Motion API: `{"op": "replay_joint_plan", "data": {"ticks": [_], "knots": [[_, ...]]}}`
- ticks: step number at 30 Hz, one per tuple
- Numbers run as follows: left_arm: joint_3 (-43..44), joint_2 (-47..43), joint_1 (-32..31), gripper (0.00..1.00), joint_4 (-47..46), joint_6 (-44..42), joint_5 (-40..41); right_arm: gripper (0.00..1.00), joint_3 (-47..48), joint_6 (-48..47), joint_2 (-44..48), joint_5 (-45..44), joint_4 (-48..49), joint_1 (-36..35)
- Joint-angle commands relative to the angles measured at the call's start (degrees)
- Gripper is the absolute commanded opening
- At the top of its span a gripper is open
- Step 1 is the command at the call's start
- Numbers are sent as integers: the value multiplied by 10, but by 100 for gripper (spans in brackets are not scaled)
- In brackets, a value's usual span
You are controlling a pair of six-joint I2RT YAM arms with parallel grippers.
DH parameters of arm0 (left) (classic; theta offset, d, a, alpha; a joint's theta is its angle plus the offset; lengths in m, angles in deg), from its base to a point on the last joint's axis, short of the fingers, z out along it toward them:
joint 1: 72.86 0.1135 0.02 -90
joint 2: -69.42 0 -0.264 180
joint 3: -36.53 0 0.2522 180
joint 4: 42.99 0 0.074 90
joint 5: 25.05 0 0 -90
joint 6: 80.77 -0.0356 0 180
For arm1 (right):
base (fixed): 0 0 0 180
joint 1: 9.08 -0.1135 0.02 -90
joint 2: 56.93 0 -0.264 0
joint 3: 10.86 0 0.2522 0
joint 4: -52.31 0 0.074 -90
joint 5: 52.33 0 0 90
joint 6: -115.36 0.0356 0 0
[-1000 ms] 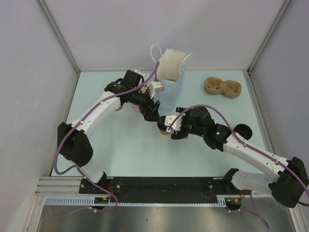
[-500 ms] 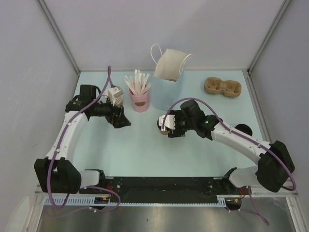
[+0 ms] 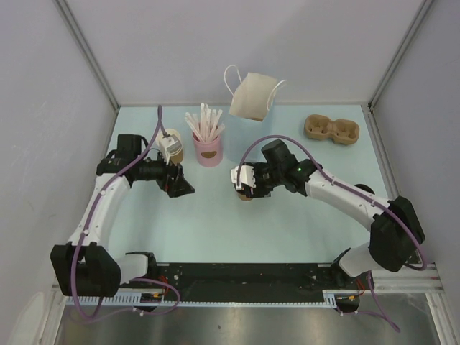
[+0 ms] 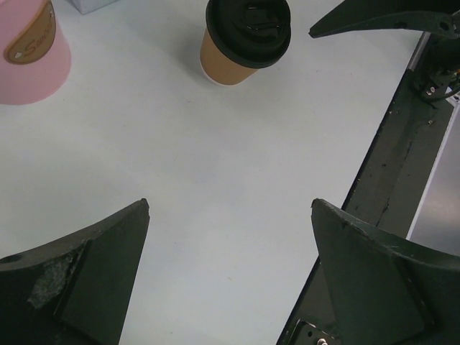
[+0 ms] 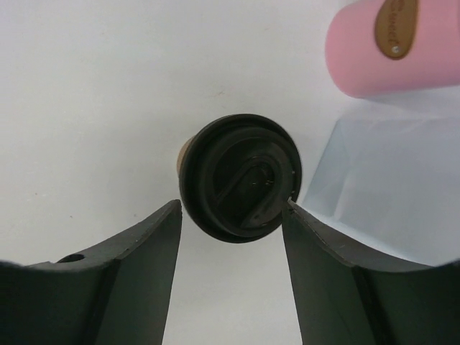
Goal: Pack the takeout coffee
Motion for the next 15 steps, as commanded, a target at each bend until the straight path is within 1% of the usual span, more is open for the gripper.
{"op": "replay_joint_plan", "data": {"ticks": [1, 9, 15], "knots": [[-6, 4, 7, 100, -17, -22, -31, 62, 23, -21, -12, 16, -35, 2], [-10, 15, 8, 100, -20, -22, -33, 57, 23, -34, -37, 4, -34, 6], [-12, 21, 8, 99, -24, -21, -33, 49, 23, -38, -46, 2, -33, 11]]}}
